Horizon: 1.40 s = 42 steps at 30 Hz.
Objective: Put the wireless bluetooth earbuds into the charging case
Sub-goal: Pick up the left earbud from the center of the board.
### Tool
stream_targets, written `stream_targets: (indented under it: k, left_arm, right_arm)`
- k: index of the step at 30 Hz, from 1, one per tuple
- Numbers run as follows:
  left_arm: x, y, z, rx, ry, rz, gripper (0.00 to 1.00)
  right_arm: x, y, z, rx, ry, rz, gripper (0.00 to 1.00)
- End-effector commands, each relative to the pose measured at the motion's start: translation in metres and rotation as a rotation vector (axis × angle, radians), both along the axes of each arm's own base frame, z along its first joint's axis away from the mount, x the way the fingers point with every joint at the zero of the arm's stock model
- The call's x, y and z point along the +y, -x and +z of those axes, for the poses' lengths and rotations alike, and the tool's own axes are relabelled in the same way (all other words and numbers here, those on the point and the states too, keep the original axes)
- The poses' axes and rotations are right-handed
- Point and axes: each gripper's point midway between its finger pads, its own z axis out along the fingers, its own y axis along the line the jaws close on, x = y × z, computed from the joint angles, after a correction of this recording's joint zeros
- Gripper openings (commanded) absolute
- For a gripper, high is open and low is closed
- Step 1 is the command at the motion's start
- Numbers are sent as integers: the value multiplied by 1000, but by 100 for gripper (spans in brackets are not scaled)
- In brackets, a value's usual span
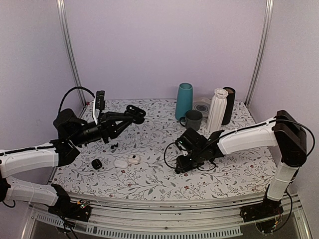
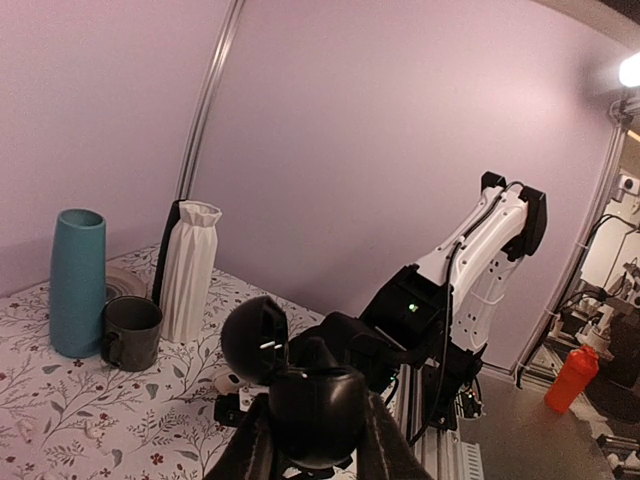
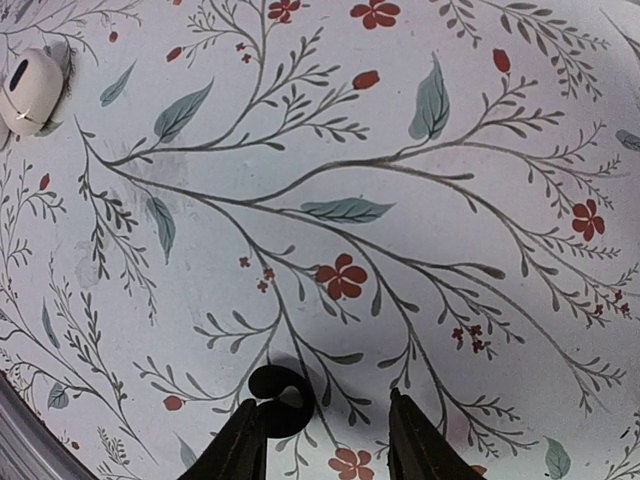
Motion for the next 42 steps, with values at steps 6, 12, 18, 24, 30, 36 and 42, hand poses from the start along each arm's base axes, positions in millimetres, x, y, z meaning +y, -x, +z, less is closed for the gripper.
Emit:
stream_targets:
  k: [6,12,18,24,30,36,42]
  left_arm:
    - [5,-2,12,-29,24,16,0]
    - [5,-2,13,-32,25,16,0]
    - [5,-2,12,-29,25,15,0]
    - [6,-1,12,-32,27,14,0]
    - [6,0,12,-32,27,15,0]
    - [6,-1,11,-29,25,15,0]
    - [6,-1,10,-25,23,16,0]
  right_arm:
    - [7,-3,-7,6,7,12,42]
    - [12,2,-10,13,16,31,42]
    - [20,10,-11,31,-2,49,41]
    - [22,10,-11,40,-13,35,37]
    - [28,10,-7,44,-43,39,26]
    - [33,10,-1,42,-72,51,14]
    - [35,11,5,40,-96,59,5]
